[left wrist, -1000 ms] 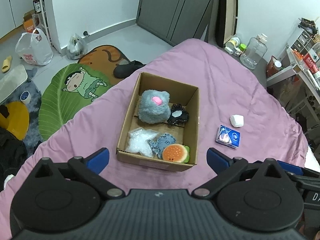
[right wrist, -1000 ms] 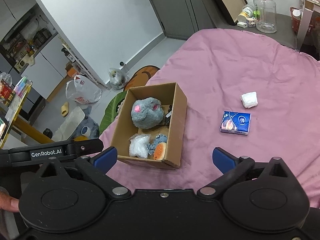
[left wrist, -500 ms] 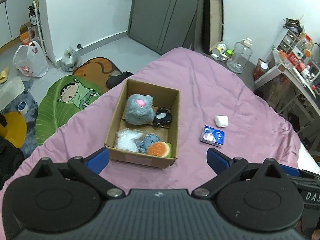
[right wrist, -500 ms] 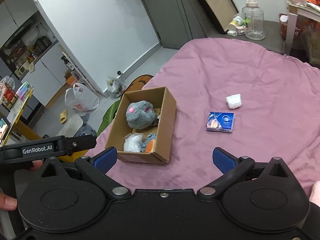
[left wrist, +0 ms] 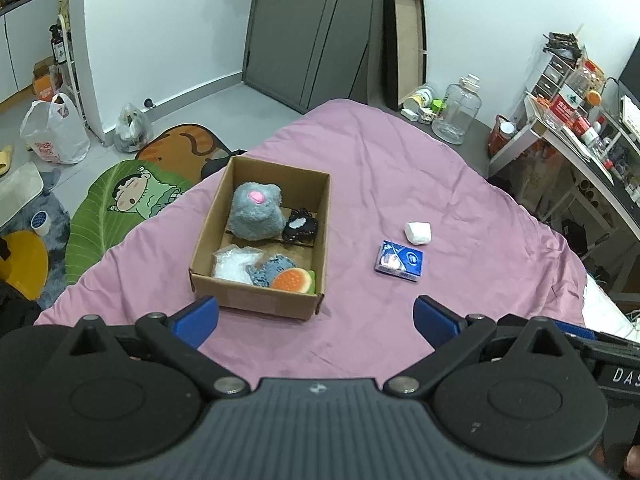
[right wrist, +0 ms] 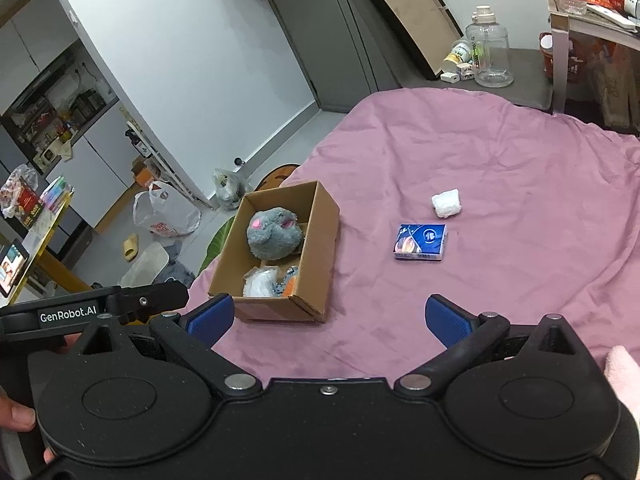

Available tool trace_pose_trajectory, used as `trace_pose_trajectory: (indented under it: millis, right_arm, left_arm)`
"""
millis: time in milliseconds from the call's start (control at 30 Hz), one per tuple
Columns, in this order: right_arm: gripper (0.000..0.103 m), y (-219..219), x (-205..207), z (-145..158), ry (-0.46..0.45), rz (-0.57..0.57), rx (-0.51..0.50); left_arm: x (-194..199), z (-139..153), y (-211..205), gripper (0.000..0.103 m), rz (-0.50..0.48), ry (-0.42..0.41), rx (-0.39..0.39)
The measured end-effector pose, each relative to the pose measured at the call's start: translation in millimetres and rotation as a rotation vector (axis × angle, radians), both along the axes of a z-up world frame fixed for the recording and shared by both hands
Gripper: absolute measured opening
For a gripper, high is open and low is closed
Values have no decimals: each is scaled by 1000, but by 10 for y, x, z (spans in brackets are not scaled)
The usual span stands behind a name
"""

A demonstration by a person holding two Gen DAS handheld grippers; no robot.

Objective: Organize soft objects
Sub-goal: 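Withdraw both tools up and away from the box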

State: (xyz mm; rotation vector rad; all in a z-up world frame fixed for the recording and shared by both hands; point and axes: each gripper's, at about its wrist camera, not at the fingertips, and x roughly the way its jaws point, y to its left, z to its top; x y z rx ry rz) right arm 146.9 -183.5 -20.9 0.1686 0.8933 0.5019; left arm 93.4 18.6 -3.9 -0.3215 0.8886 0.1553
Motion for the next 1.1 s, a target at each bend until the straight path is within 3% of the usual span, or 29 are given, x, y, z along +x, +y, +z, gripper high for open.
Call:
trace_pose_trajectory:
  millis: [500,1100]
  right_arm:
    - [103,-290,-61,18,-45,-11,-32]
    - [103,-471,-73,-318,-50,-63,20]
  left_arm:
    - [-101,39,-309,103,-25,-3,72]
    - [42,-174,-526,102,-15,3,98]
